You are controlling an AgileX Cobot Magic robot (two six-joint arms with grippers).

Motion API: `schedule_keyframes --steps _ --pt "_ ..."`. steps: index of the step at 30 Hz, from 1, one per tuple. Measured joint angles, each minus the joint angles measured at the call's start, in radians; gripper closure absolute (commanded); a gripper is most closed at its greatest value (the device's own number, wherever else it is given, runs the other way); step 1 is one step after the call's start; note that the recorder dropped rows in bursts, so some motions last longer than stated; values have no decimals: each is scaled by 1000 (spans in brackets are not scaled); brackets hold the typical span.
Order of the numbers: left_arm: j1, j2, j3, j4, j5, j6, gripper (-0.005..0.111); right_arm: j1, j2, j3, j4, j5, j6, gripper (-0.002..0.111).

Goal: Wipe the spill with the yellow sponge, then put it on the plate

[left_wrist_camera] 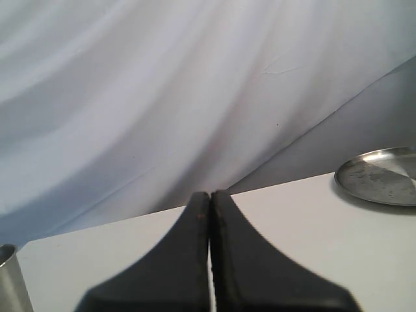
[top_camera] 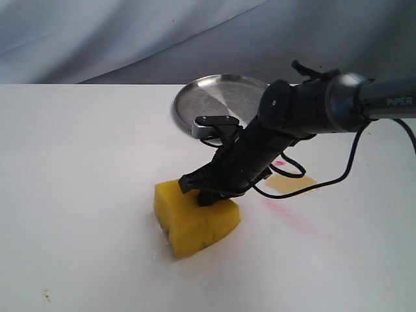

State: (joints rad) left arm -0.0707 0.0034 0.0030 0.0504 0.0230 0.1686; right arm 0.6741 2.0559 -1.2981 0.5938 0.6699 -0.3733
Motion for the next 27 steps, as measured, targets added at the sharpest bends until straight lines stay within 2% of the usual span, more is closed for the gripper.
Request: schedule_keyframes --steps 7,12,20,27 --pt "0 0 0 0 0 0 107 -8 -138 2 -264 -7 169 108" --pt "0 0 0 0 0 0 107 -125 -216 2 -409 55 266 108" --pt "0 0 0 0 0 0 107 -356 -225 28 -448 158 271 108" --pt "0 0 0 0 0 0 107 -426 -168 47 -439 128 271 108"
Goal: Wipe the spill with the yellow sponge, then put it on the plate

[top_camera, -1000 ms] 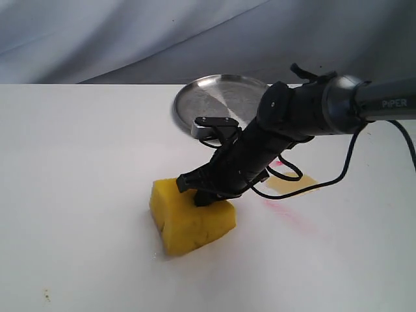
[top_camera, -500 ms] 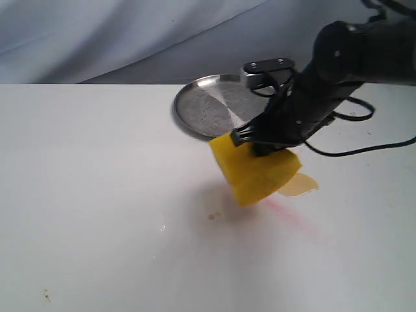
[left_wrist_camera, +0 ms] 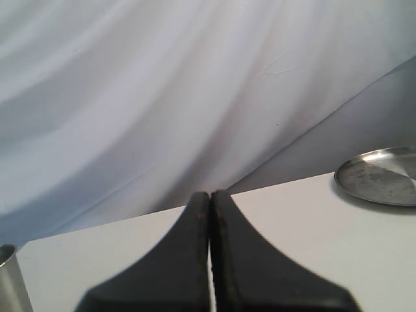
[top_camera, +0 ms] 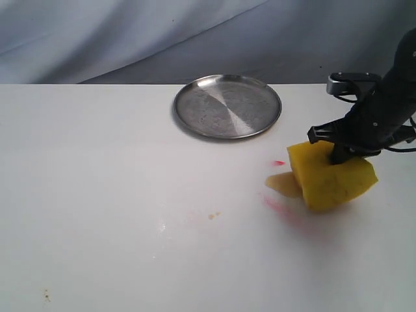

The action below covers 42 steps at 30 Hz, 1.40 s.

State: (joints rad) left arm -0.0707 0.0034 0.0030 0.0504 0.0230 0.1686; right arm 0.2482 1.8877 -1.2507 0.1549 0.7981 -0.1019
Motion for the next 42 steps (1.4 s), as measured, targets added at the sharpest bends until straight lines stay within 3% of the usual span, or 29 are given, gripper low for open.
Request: schedule_keyframes --steps 11,21,42 --pt "0 0 0 0 0 0 107 18 120 -2 146 -64 -57 108" --pt "0 0 0 0 0 0 107 155 133 -4 176 -152 -71 108" --pt "0 0 0 0 0 0 107 391 133 -4 190 -161 -74 108"
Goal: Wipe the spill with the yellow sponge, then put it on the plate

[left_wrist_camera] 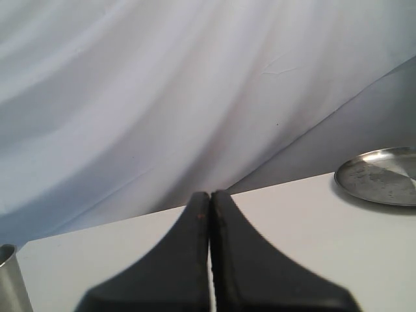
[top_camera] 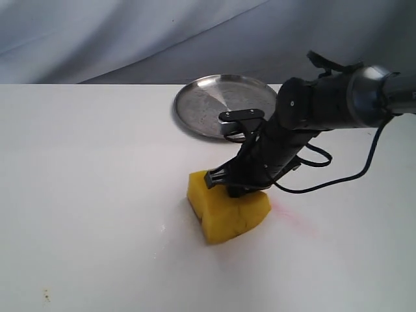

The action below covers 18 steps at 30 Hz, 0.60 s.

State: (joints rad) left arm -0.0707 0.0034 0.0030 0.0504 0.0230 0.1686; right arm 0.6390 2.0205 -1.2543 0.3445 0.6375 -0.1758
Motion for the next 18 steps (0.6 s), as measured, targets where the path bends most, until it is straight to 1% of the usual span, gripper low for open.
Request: schedule_keyframes --steps 7,11,15,18 --pt "0 0 0 0 0 0 107 93 0 0 6 0 0 108" --pt "0 0 0 0 0 0 107 128 0 0 8 0 0 108" --pt "0 0 0 0 0 0 107 139 0 0 8 -5 0 108" --pt "0 0 0 0 0 0 107 125 0 0 -10 -7 19 108"
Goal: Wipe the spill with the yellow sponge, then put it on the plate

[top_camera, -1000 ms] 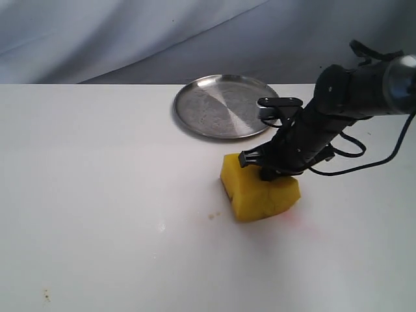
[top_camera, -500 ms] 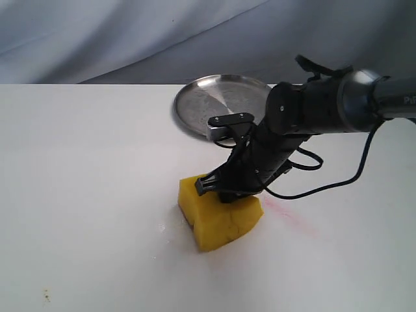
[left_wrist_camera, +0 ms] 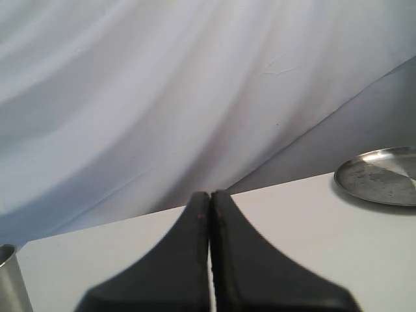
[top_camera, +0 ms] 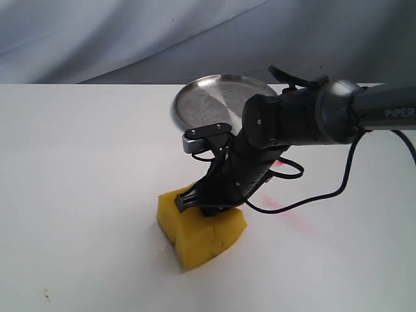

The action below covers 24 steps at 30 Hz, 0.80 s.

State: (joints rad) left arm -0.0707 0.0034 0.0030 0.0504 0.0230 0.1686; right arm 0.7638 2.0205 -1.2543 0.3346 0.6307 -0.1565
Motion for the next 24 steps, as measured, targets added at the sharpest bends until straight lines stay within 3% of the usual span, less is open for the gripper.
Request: schedule_keyframes --steps 5,15,20,24 --pt "0 0 0 0 0 0 107 -79 3 0 -48 12 72 108" --pt "0 0 0 0 0 0 107 -337 1 -6 -278 100 184 108" --pt "0 0 0 0 0 0 107 -528 -1 -8 -420 202 227 108" --pt "0 0 0 0 0 0 107 -574 -49 60 -418 171 208 108"
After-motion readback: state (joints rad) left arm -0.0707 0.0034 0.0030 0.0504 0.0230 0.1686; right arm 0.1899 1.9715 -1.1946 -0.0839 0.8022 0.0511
